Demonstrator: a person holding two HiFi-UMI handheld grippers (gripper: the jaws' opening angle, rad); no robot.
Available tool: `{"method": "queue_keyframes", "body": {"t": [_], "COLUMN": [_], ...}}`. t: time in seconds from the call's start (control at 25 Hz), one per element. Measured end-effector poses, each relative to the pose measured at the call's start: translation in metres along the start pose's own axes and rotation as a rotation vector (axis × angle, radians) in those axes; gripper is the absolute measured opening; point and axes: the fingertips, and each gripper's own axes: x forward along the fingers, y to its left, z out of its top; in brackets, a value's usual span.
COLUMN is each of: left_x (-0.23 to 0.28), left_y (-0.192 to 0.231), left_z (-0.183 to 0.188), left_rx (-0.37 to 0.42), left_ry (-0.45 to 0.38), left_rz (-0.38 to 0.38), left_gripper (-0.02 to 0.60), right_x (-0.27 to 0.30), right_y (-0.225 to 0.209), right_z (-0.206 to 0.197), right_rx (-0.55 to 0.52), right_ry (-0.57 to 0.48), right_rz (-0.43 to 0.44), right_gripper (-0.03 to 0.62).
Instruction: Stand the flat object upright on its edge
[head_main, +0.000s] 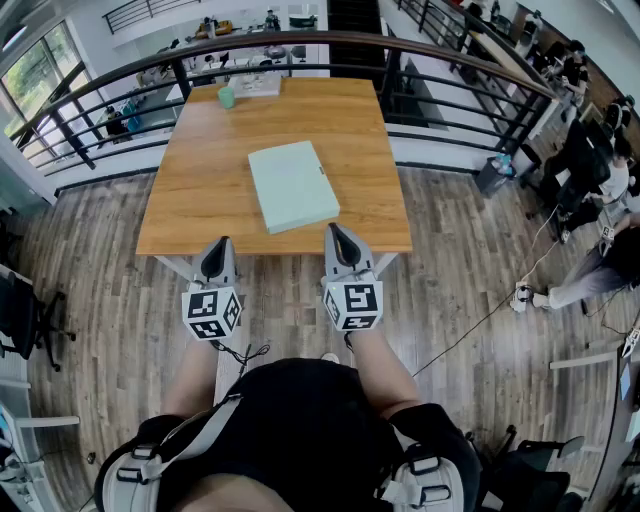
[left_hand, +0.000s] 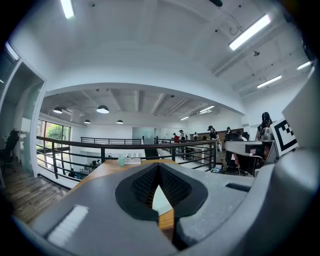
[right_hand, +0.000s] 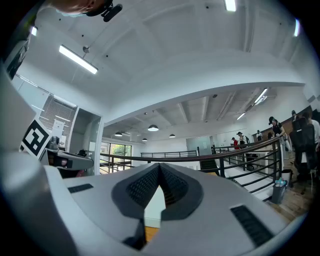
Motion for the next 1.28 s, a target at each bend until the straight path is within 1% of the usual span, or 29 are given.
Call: {"method": "queue_keyframes", "body": {"t": [0.28,0.44,0.68,0.84,1.12,1.28], "left_x": [-0.003,-0.004,-0.001,0.001,0.013,0.016], "left_y": [-0.004,-0.003,-0.011,-0.017,-0.043,-0.063], "left_z": [0.000,-0.001,-0.004,-0.002,0.002,0.004], "left_rx": [-0.008,-0.007,-0.001,0.005,0.014,0.014], "left_ry": [0.008,0.009,0.017,0.017,0.020,0.009], "left_rz": [-0.003,-0.005,-0.012,-0.013,-0.005,0.017], "left_gripper": [0.005,0.005,0.005,0.005,0.005,0.005], "right_x": [-0.005,-0.007,-0.009,-0.012,-0.019,-0.025], "right_y": [0.000,0.001,-0.009,-0.016,-0.045,-0.064], "right_z": [-0.002,-0.001,-0.004,-0.002,-0.002,0.001], "right_rx": [-0.002,0.012,0.041,0.037,0.024,0.020], "right_ry": [0.009,-0.007,-0.006,-0.008,-0.005,-0.013], "right_rz": [0.007,0.008,-0.004,-0.010,-0.001,0.024], "right_gripper": [0.006,0.006,0.006,0.006,0.006,0.006]}}
